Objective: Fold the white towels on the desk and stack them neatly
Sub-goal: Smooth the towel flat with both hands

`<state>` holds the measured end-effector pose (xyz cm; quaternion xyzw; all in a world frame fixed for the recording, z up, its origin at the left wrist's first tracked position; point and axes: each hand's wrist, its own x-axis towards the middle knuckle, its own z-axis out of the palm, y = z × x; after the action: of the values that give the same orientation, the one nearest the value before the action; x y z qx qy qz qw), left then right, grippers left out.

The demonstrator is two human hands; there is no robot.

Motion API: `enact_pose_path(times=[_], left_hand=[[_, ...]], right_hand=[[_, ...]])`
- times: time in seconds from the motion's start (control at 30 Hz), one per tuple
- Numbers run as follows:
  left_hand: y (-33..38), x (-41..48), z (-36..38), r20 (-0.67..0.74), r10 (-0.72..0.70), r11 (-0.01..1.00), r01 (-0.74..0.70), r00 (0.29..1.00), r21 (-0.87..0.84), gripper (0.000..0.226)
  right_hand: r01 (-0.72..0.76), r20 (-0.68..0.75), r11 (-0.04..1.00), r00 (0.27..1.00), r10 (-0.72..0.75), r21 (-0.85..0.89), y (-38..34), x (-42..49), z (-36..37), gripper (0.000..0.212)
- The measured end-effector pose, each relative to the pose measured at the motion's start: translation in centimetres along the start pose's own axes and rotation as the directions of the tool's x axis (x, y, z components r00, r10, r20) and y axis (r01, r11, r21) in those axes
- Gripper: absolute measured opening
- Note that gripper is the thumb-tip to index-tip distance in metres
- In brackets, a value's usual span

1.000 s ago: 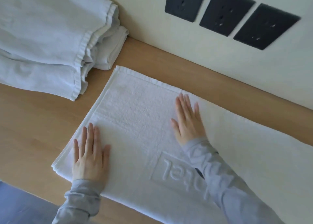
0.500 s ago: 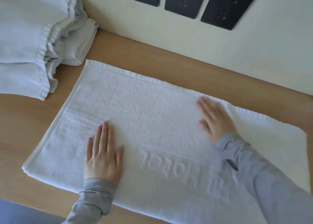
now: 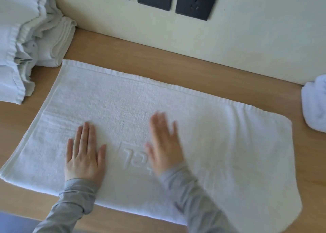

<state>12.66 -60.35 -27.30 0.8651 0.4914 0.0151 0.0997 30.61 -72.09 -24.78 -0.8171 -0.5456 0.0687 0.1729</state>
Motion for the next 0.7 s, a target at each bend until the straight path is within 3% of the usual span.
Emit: enact_pose_path(times=[0.07,0.13,0.27,0.33,0.43,0.57,0.7], left_hand=[[0.2,-0.1,0.0,-0.001,0.004,1.000,-0.004,1.000,0.003,0.068],[0.4,-0.1,-0.1,0.003,0.006,1.000,-0.006,1.000,0.000,0.069],[0.5,-0.2,-0.1,0.011,0.006,1.000,-0.006,1.000,-0.002,0.068],[0.5,-0.2,-0.1,0.015,0.004,1.000,-0.004,1.000,0.002,0.067],[0.5,-0.2,0.0,0.017,-0.002,1.000,0.002,1.000,0.005,0.067],[0.3,0.0,0.4,0.015,-0.001,1.000,0.001,1.000,0.007,0.067],[0.3,-0.2,0.4,-0.004,-0.016,1.000,0.015,1.000,-0.014,0.068]], right_hand=[[0.244,0.126,0.970,0.963,-0.240,-0.010,-3.8,-3.4,2.2,0.062],[0.404,0.247,0.913,0.892,-0.379,-0.056,-4.1,-5.9,3.2,0.062],[0.429,0.342,0.892,0.867,-0.363,-0.141,3.8,-6.2,0.9,0.059],[0.342,0.302,0.910,0.916,-0.265,-0.237,9.5,-5.2,-1.2,0.059],[0.055,0.187,0.948,0.982,0.005,-0.314,18.1,-3.8,-4.9,0.059],[-0.303,0.098,0.888,0.930,0.355,-0.346,25.6,-3.9,-7.5,0.068],[-0.352,0.078,0.878,0.915,0.396,-0.325,25.8,-3.6,-7.1,0.072]])
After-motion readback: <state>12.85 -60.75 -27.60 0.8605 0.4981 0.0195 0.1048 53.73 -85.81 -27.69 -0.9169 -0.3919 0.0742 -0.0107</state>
